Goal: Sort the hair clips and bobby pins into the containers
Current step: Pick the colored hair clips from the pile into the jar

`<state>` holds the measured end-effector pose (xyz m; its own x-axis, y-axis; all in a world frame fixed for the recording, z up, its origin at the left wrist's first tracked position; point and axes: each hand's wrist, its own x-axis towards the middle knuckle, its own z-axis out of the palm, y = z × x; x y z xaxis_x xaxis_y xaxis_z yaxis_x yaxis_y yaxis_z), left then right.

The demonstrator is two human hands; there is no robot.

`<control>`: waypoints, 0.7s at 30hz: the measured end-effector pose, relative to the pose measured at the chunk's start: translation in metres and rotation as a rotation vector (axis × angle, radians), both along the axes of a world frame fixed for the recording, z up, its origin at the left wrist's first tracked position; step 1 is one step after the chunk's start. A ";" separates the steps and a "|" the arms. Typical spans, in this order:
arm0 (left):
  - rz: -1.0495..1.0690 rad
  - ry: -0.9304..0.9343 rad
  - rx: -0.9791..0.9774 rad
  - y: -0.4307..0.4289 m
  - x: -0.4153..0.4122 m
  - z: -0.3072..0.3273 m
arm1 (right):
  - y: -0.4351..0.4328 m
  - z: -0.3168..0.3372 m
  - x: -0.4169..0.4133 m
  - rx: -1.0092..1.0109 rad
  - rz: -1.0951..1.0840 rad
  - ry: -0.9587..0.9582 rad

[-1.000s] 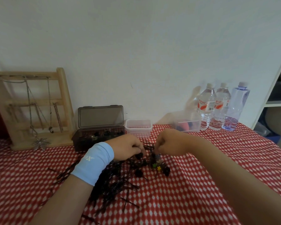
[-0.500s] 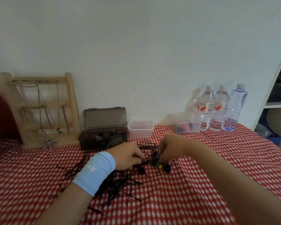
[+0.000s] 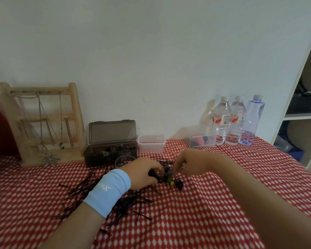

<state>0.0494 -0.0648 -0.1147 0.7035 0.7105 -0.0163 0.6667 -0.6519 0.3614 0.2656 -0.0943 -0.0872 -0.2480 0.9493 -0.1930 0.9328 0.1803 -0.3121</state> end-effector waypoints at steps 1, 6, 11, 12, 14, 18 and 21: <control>-0.007 -0.019 -0.001 0.000 0.001 0.000 | -0.001 0.000 -0.001 -0.025 0.001 -0.007; -0.029 -0.013 -0.020 0.000 0.008 -0.001 | -0.007 -0.009 -0.008 -0.101 -0.011 -0.090; 0.000 0.012 -0.011 0.002 0.009 -0.009 | -0.007 -0.021 -0.004 -0.046 -0.039 -0.037; 0.002 0.009 -0.012 0.002 0.009 -0.009 | -0.008 -0.019 -0.003 -0.046 -0.040 -0.029; 0.003 0.006 -0.006 0.002 0.010 -0.009 | -0.010 -0.016 -0.001 -0.031 -0.048 -0.012; -0.007 -0.020 0.013 0.005 0.009 -0.002 | -0.007 -0.012 0.002 0.017 -0.021 0.017; 0.015 -0.060 0.031 0.012 0.000 0.007 | 0.001 -0.002 -0.001 0.051 -0.018 0.132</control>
